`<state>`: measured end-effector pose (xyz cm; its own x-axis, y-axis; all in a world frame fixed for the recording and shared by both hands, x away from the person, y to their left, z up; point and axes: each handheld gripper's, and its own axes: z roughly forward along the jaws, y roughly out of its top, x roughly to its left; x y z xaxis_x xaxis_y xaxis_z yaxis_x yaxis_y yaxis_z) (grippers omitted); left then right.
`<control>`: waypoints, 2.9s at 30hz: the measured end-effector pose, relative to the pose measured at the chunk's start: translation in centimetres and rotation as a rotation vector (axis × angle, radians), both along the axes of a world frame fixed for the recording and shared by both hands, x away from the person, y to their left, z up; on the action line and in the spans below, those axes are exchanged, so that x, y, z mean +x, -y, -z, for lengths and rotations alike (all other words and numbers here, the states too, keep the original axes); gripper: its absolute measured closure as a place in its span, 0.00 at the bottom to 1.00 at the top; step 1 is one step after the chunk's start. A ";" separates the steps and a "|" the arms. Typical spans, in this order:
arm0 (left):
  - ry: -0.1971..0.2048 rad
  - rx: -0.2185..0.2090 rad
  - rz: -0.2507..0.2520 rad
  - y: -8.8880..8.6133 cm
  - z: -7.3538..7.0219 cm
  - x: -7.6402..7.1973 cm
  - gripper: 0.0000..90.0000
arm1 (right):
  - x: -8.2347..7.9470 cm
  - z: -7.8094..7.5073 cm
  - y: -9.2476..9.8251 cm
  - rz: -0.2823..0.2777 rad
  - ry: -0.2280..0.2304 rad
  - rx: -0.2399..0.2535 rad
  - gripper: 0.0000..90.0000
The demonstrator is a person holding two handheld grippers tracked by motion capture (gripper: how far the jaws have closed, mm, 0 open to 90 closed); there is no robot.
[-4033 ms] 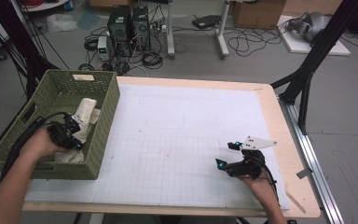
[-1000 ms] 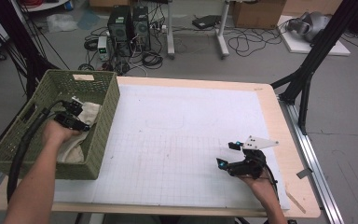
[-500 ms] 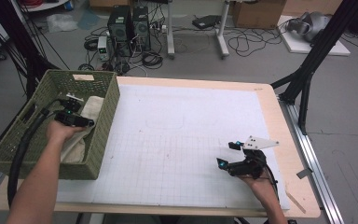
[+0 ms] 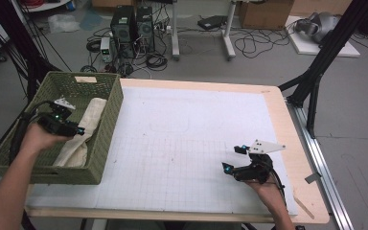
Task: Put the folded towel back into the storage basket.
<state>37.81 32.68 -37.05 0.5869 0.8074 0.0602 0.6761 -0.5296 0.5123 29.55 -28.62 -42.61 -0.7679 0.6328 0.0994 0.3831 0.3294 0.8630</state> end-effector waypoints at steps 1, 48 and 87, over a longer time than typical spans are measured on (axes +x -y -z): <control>-0.019 0.014 0.016 -0.2 0.2 -0.3 0.77 | 0.0 0.0 0.0 0.003 -0.007 0.002 0.17; 0.124 -0.175 0.180 0.3 -2.1 -3.0 0.65 | -0.5 -0.4 0.1 0.020 0.017 0.011 0.16; 0.412 -0.443 0.092 2.3 -5.3 -7.6 0.40 | -0.8 -1.0 0.2 0.024 0.039 0.027 0.14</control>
<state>30.19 30.36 -31.78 0.6555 0.7545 -0.0327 0.3370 -0.2534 0.9068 28.79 -28.84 -41.58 -0.7560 0.6488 0.0865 0.3563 0.2971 0.8859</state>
